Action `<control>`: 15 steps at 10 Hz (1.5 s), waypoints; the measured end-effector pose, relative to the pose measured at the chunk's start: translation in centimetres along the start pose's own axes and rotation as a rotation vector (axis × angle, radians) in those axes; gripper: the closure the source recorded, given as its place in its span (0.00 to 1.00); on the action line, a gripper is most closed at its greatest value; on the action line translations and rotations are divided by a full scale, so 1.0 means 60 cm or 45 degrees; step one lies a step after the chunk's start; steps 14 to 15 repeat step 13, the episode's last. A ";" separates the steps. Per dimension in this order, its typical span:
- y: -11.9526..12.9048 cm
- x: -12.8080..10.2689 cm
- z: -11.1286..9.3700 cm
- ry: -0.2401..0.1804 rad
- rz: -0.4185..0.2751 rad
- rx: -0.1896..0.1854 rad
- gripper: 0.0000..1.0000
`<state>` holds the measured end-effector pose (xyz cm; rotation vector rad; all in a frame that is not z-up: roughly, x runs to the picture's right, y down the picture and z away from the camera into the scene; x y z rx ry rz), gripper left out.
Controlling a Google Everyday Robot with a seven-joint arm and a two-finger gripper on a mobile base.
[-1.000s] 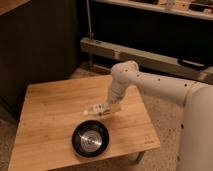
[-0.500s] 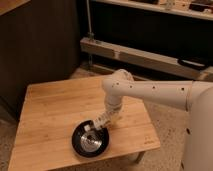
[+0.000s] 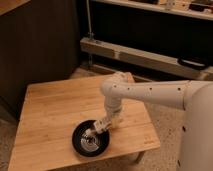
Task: Place the bottle in the ceramic bowl
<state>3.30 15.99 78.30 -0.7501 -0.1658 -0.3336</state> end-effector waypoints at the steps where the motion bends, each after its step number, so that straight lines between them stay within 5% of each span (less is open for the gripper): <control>1: -0.001 0.001 0.002 0.003 -0.009 -0.004 0.46; 4: -0.012 -0.008 -0.015 0.021 -0.036 0.021 0.25; 9: 0.007 -0.027 -0.079 0.096 -0.002 0.065 0.25; 15: 0.037 -0.035 -0.078 0.133 0.042 0.060 0.25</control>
